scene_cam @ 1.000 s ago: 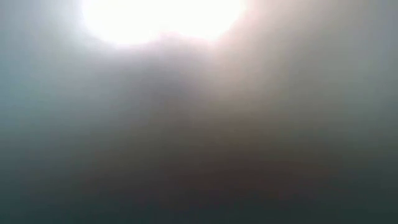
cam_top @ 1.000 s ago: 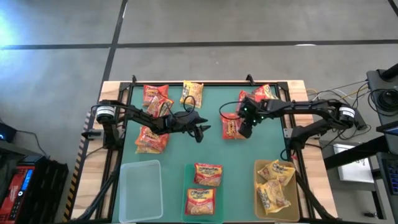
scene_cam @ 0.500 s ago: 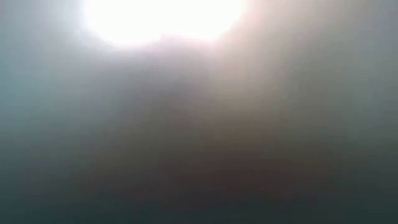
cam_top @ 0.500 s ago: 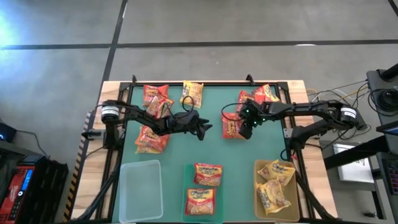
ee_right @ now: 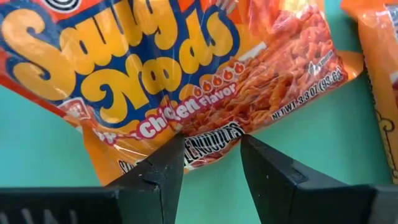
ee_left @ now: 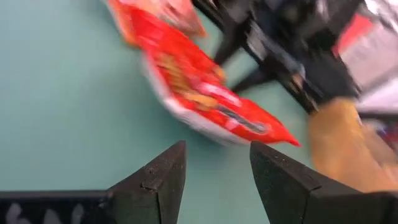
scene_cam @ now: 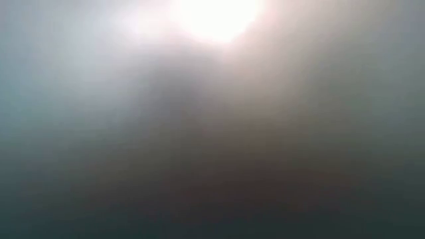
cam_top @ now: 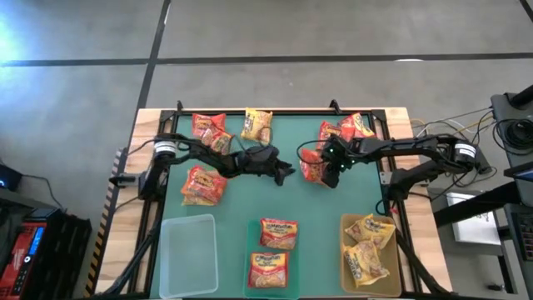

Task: Sort Maruchan noodles
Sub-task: Put the orange noodle pack into the transparent bin

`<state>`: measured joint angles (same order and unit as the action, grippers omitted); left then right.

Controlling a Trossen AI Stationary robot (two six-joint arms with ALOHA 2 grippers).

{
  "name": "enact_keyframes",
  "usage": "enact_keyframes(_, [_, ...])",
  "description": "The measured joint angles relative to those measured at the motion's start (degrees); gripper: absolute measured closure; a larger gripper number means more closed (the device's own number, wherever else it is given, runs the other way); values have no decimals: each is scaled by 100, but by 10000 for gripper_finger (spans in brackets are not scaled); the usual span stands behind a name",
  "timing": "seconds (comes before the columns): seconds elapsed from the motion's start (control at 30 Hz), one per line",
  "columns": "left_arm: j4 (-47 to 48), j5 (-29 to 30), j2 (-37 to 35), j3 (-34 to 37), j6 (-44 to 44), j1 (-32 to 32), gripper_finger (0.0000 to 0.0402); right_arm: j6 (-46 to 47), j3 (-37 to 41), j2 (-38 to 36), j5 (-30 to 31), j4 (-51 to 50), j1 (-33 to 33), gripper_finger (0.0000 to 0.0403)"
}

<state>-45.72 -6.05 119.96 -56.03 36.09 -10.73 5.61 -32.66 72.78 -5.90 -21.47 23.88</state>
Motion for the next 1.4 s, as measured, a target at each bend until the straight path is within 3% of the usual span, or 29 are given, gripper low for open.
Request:
enact_keyframes(0.1, [182, -779, 119, -419, -287, -7, 240, -40, 4, 17, -1, 61, 0, 255])
enact_keyframes(0.17, [224, -982, 116, -515, -371, -5, 240, -44, 9, 17, -5, 70, 0, 255])
enact_keyframes(0.3, [403, -841, 116, -473, -406, -20, 240, -60, 15, 15, -3, 79, 1, 257])
enact_keyframes(0.47, [436, 80, 108, -422, -9, -45, 240, -158, 15, 15, -1, 98, 2, 255])
enact_keyframes(1.4, [431, 77, 110, -482, 506, -165, 240, -117, 15, 8, -2, 122, 2, 255])
